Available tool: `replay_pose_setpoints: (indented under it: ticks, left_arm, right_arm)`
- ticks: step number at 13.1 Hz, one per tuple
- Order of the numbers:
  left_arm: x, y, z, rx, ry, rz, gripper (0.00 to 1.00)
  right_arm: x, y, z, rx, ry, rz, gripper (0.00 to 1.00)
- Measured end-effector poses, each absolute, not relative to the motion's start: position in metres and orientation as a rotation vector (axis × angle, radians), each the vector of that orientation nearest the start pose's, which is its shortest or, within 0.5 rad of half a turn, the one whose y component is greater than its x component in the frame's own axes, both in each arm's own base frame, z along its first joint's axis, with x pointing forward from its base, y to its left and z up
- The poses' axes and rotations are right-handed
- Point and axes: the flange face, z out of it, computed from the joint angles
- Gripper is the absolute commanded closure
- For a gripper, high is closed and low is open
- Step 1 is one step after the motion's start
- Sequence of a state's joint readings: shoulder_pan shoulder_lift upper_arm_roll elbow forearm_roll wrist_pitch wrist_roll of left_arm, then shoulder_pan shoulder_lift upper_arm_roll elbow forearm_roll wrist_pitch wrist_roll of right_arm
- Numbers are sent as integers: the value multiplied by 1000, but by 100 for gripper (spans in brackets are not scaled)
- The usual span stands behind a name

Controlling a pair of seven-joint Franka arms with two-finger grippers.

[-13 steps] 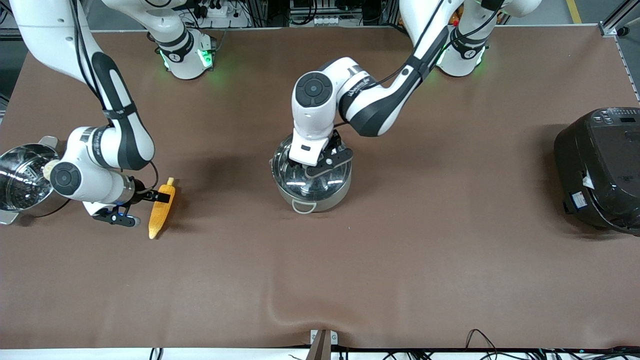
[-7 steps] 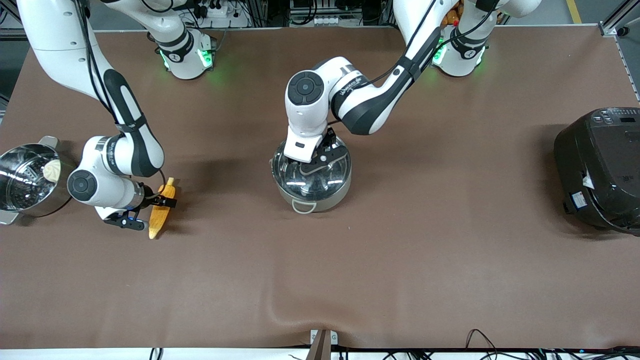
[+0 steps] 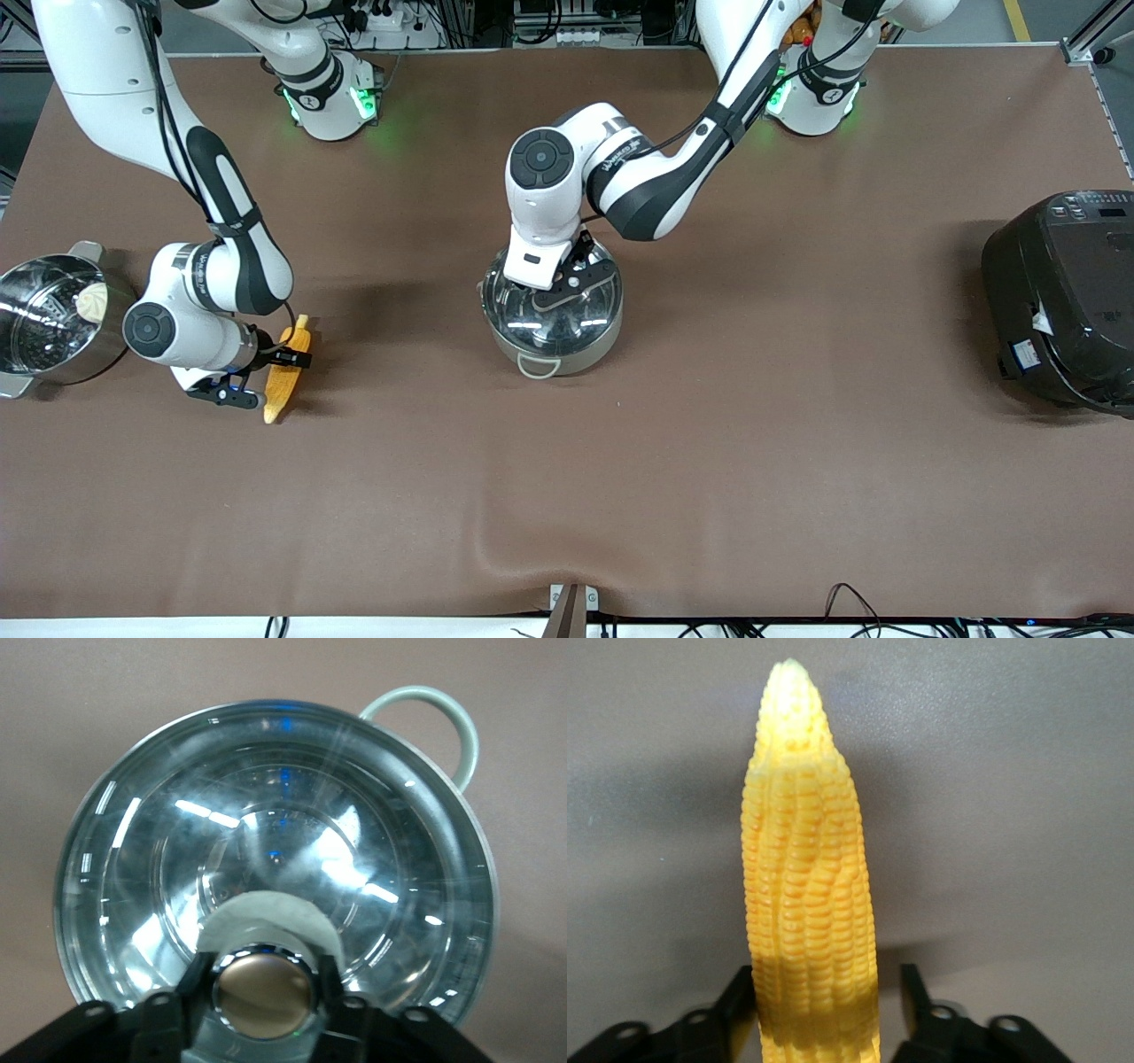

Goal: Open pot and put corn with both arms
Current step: 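Grasp the lid knob with the left gripper while the right gripper grasps the corn, then lift the glass lid off the pot with the left gripper, then carry the corn over the open pot with the right gripper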

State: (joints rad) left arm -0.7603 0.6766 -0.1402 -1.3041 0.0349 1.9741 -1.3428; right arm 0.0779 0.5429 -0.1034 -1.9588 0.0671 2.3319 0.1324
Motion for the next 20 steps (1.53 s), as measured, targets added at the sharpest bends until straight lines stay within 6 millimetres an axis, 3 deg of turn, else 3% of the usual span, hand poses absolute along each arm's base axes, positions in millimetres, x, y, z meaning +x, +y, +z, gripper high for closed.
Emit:
replay_pose_setpoints:
  ticks: [4,5,7,8,10,12,14,16,18,20]
  left_arm:
    - [477,-558,350,-3080,-718,71,100]
    - [477,-557,359,-3077,-710,56,100]
    - [481,-538,402,-3042,-708,21,100]
    - [491,-516,433,-3036,-706,2,100]
    - [523,-454,487,-3042,-691,-25,100]
    - [560,-381,511,-3050,-655,-40,100]
    - [594,-314,510,-3057,-562,-12,100]
    - [620,-253,498,-3063,-488,36,100]
    - [633,-201,471,-3053,-430,112,100]
    - [639,-163,434,-3056,-399,143,100]
  right_arm:
    - [598,-14,187,-3133,225,297,90]
    - [598,-13,193,-3130,203,315,90]
    - [601,-11,216,-3121,161,340,90]
    - [602,-10,232,-3115,111,350,90]
    - [606,-9,264,-3098,-16,368,84]
    - [613,-6,295,-3074,-98,416,83]
    - [620,12,326,-3040,-162,469,84]
    - [626,49,357,-3003,-275,494,84]
    - [627,99,382,-2956,-449,481,84]
    - [619,149,401,-2883,-658,489,84]
